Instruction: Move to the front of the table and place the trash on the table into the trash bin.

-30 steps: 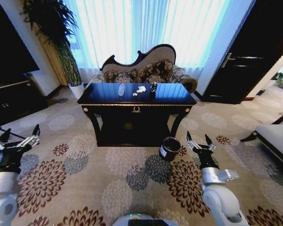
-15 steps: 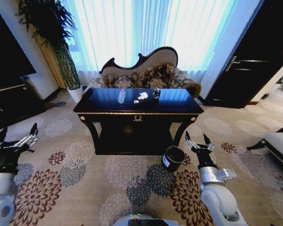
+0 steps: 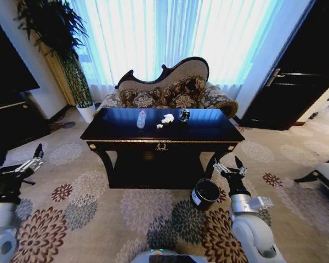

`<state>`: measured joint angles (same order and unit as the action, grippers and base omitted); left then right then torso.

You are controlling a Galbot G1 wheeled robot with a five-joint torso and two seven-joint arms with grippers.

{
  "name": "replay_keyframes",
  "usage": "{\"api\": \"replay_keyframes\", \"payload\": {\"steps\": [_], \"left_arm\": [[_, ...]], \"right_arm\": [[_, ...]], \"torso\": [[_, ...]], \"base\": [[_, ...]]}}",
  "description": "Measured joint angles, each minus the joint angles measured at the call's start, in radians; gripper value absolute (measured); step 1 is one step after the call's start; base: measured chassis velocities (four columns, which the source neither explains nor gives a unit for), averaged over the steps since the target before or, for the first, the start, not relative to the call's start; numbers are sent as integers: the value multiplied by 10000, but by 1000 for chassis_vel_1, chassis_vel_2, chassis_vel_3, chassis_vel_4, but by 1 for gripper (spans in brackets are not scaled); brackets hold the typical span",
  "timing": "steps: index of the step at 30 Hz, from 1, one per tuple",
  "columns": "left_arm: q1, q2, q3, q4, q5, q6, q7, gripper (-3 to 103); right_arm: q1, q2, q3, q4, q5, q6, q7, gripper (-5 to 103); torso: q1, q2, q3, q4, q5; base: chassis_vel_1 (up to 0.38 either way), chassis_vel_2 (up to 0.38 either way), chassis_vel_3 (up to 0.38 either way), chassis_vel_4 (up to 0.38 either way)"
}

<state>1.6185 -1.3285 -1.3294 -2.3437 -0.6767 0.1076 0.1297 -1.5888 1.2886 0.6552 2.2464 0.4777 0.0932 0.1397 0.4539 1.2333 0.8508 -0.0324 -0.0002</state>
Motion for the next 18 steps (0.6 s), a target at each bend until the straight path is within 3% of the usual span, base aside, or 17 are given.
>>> {"api": "replay_keyframes", "payload": {"steps": [18], "left_arm": [[34, -25, 0, 11, -7, -37, 16, 100]], "right_arm": [[-18, 11, -141, 39, -26, 291, -68, 100]], "torso": [[5, -2, 2, -1, -1]], "base": [[-178, 177, 177, -176]]}}
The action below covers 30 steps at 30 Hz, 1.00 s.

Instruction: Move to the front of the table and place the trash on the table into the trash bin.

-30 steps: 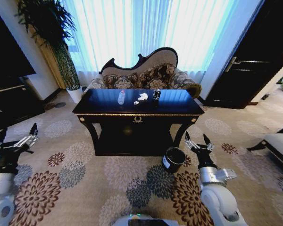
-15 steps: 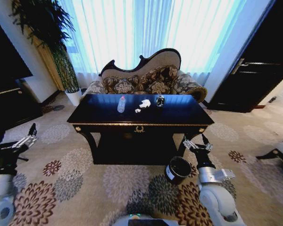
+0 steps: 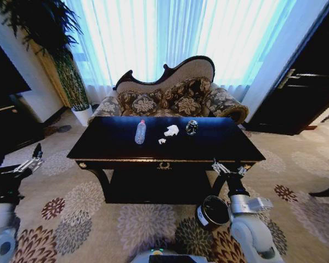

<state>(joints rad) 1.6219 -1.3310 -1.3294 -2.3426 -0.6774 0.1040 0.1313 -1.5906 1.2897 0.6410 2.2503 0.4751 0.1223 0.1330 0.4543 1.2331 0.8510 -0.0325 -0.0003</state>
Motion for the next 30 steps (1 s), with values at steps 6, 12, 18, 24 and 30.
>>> {"api": "replay_keyframes", "payload": {"steps": [6, 12, 18, 24, 30], "left_arm": [[33, -15, 52, -3, 53, -21, 0, 100], [-40, 445, 233, 37, -190, 66, -259, 100], [-522, 1330, 546, 178, -1194, 592, -1001, 100], [-1167, 2499, 994, 677, -2466, 1263, -1688, 100], [-1551, 3457, 1924, 933, -3841, 2051, -2529, 100]], "right_arm": [[2, -3, -49, -6, -17, 52, -39, 100], [-45, -13, -108, 86, -40, 164, -93, 100], [-59, -23, -176, 195, -135, 171, -90, 100], [232, -211, -799, 158, -317, 157, -180, 100], [239, -256, -836, 115, -338, 245, -205, 100]], "torso": [[-3, 0, -1, 1, 0], [-11, 3, -3, 2, 0], [-5, 2, -1, -1, 0], [-6, 2, -1, 4, 0], [-3, 0, 0, 1, -1]], "base": [[-24, 24, 20, -22], [0, 0, 0, 0], [0, 0, 0, 0], [0, 0, 0, 0], [0, 0, 0, 0]]}}
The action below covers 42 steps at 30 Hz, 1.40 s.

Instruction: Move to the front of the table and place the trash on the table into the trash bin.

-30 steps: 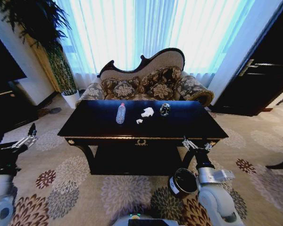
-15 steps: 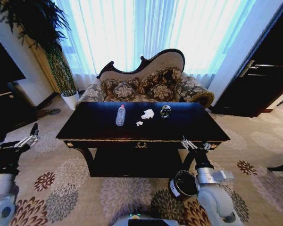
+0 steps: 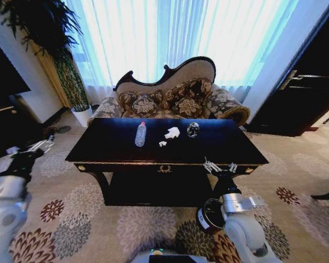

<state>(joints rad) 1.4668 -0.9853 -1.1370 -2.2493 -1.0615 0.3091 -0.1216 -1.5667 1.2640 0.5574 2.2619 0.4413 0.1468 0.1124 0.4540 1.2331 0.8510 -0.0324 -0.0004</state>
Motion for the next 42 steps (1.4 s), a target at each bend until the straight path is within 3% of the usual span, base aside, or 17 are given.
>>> {"api": "replay_keyframes", "payload": {"steps": [3, 7, 14, 22, 25, 28, 31, 33, 37, 39, 42], "left_arm": [[-147, 572, 418, 253, -172, 57, 81, 100], [-1178, 1874, 1446, 1338, -1325, 79, -125, 100], [-3053, 2643, 2861, 2473, -1703, 231, -734, 100], [-5524, 3046, 5837, 3659, -1652, 410, -1028, 100], [-6671, 3001, 7071, 3918, -1499, 575, -1185, 100], [-7336, 2835, 7744, 4086, -1342, 695, -1420, 100], [-8332, 2206, 9018, 4293, -1142, 843, -1763, 100], [-8463, 2048, 9216, 4290, -1135, 918, -1863, 100], [-8757, 1278, 9895, 4174, -984, 1608, -2747, 100], [-8776, 816, 10268, 4186, -489, 1927, -3118, 100], [-8788, 518, 10503, 4246, -58, 2033, -3200, 100]], "right_arm": [[-29, -5, -27, -1, -43, 40, -26, 100], [-116, 81, -241, 98, -324, 67, -99, 100], [-218, 226, -444, 83, -643, 137, -207, 100], [-269, 280, -617, -43, -902, 200, -370, 100], [-283, 339, -696, -76, -978, 229, -404, 100], [-283, 366, -734, -113, -1043, 258, -435, 100], [-255, 425, -836, -186, -1191, 279, -494, 100], [-245, 435, -854, -193, -1211, 279, -505, 100], [-194, 480, -904, -236, -1274, 264, -553, 100], [-166, 469, -903, -318, -1287, 258, -575, 100], [-140, 451, -897, -406, -1295, 262, -584, 100]], "torso": [[0, 0, 0, 1, 2], [-1, 1, 0, 0, -2], [0, 0, 0, -1, 1], [0, 0, 1, -2, 0], [0, 0, 0, -1, 3], [0, 0, 0, -1, 3], [0, 0, 0, 0, 2], [0, -1, 0, -3, 3], [1, 0, 0, -3, 5], [-1, 0, -1, -1, 4], [-2, 0, -1, 0, 3]], "base": [[0, 0, 0, 0], [0, 0, 0, 0], [0, 0, 0, 0], [0, 0, 0, 0], [0, 0, 0, 0], [0, 0, 0, 0], [0, 0, 0, 0], [0, 0, 0, 0], [0, 0, 0, 0], [0, 0, 0, 0], [0, 0, 0, 0]]}}
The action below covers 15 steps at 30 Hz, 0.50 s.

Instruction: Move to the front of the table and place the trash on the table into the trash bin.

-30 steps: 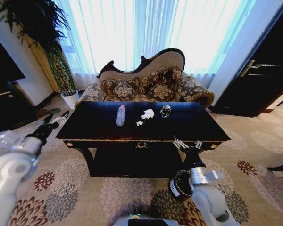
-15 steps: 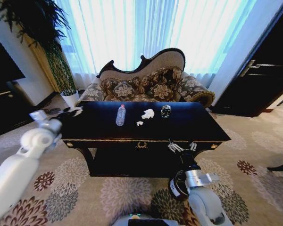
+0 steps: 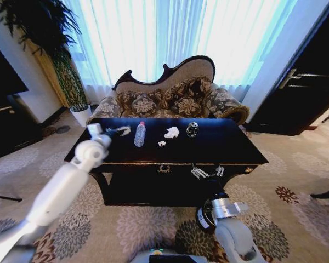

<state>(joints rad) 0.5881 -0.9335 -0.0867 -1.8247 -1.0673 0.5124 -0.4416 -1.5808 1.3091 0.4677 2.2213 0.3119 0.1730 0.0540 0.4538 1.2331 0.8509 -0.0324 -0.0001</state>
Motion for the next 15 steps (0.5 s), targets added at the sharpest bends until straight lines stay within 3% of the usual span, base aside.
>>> {"api": "replay_keyframes", "payload": {"steps": [10, 15], "left_arm": [[-547, -713, 545, -231, 830, 38, -6, 100], [-432, -1045, 600, -186, 1084, 298, -348, 100]], "right_arm": [[438, -540, 20, -601, 137, -172, -86, 100], [585, -511, -239, -777, 24, -150, -180, 100]], "torso": [[1, 0, 1, -2, 2], [0, 1, -1, 0, 0]], "base": [[0, 0, 0, 0], [0, 0, 0, 0]]}}
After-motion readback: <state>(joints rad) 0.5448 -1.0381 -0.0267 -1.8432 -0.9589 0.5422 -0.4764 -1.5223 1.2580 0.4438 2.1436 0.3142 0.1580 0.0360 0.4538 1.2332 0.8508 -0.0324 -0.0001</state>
